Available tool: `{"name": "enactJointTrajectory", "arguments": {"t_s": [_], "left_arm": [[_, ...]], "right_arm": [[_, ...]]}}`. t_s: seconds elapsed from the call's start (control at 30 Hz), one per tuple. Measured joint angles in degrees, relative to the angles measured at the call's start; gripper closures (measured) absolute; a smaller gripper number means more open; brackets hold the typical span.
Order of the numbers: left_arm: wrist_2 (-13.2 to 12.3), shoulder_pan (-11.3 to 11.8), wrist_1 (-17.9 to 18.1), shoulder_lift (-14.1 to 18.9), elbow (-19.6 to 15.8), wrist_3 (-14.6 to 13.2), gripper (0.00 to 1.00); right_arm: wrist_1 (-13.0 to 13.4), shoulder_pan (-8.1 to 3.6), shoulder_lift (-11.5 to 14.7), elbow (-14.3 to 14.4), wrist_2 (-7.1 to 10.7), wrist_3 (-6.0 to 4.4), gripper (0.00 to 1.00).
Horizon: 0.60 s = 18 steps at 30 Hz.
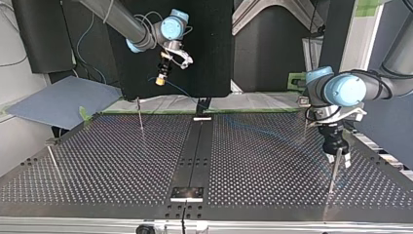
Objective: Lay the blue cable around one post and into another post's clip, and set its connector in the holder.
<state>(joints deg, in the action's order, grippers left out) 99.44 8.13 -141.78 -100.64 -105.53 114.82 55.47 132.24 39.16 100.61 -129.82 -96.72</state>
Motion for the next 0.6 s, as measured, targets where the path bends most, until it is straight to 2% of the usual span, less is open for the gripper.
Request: {"name": "enactJointTrajectory", "arguments": {"t_s": [0.17, 0.33, 0.43, 0.6], "left_arm": [[0.0, 0.0, 0.0, 0.0, 0.0, -0.1, 0.0], [0.0, 0.0, 0.0, 0.0, 0.0, -0.2, 0.0], [0.0, 0.0, 0.0, 0.0, 0.1, -0.2, 0.0], [0.0, 0.0, 0.1, 0.0, 0.1, -0.3, 0.0]], "right_arm": [[2.2, -2.04, -2.2, 2.2, 0.97, 1.23, 1.0], [5.1, -4.92, -5.1, 5.1, 3.68, 3.11, 1.0], [6.8, -6.6, -6.8, 6.8, 5.34, 3.57, 1.0], [9.3, -9.08, -9.3, 9.3, 7.81, 3.78, 1.0]]}}
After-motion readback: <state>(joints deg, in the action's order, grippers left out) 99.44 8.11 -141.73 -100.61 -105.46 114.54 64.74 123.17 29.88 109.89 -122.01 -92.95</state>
